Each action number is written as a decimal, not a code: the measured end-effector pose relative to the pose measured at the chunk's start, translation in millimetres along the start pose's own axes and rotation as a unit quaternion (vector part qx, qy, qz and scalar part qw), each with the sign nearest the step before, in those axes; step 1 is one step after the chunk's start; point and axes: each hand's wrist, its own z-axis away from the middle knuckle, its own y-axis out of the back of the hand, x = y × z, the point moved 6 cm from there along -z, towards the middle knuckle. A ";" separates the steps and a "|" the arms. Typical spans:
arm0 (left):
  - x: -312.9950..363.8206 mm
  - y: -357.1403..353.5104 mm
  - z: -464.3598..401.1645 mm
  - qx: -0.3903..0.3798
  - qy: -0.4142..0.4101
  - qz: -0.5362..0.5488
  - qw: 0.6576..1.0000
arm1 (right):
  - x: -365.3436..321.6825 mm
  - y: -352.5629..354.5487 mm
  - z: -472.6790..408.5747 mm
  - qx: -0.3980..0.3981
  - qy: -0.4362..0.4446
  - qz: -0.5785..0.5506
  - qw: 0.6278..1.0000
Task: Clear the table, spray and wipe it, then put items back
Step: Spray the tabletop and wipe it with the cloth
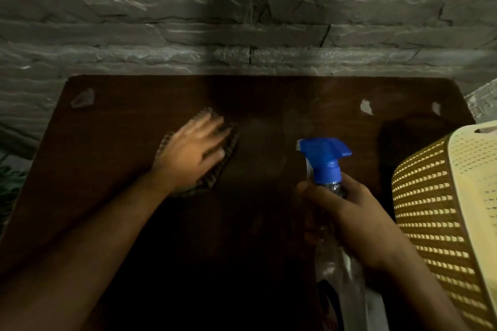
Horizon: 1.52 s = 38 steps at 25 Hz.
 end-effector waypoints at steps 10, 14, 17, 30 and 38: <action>103.5 -15.4 116.5 0.001 0.025 0.036 0.999 | 28.4 -7.0 42.2 -0.047 0.017 0.019 0.999; 27.9 -2.3 58.9 0.055 0.270 0.011 0.961 | 43.1 -3.1 57.6 -0.052 0.015 0.049 0.997; 76.2 -11.0 38.8 0.023 0.239 0.003 0.971 | 51.7 -6.2 67.3 -0.058 0.025 0.045 0.997; 86.2 -16.5 70.5 0.027 0.202 -0.006 0.979 | 96.3 -8.8 104.0 -0.052 0.043 0.046 0.997; 120.5 -15.5 188.3 0.001 0.068 0.006 0.998 | 121.8 -11.8 126.0 -0.027 0.030 0.045 0.998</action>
